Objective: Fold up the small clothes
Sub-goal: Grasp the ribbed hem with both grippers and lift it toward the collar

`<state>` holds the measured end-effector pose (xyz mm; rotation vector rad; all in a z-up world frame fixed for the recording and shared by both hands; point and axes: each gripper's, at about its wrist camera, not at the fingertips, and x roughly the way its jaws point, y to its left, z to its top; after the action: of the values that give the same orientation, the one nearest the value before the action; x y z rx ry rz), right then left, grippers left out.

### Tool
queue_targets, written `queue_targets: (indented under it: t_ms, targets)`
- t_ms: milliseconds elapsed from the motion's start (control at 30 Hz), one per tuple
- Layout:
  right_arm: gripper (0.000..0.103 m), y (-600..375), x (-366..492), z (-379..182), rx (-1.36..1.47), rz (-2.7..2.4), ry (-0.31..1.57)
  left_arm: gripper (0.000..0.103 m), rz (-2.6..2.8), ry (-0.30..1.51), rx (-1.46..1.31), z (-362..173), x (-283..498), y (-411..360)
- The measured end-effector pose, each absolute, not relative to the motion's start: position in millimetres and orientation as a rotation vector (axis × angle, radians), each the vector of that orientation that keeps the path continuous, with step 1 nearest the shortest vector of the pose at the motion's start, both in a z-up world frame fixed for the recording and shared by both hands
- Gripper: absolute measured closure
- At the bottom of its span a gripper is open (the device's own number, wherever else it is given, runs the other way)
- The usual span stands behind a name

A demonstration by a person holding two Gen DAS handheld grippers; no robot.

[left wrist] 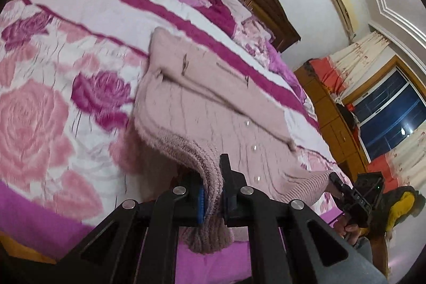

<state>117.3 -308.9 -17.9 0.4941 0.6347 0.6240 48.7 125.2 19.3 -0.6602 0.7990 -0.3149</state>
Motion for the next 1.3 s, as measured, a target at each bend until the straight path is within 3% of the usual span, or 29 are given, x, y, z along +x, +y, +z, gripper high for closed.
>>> queue_targets:
  t_ms: [733,1300]
  targets:
    - [0.097,-306.3,201.4,-3.2,0.568,0.605,0.486,0.103,-0.287,0.69,-0.619,48.2,141.0,123.1]
    - [0.097,-301.4,264.3,-3.7,0.585,0.598,0.475,0.103,-0.286,0.642,-0.592,53.9,205.5,123.3]
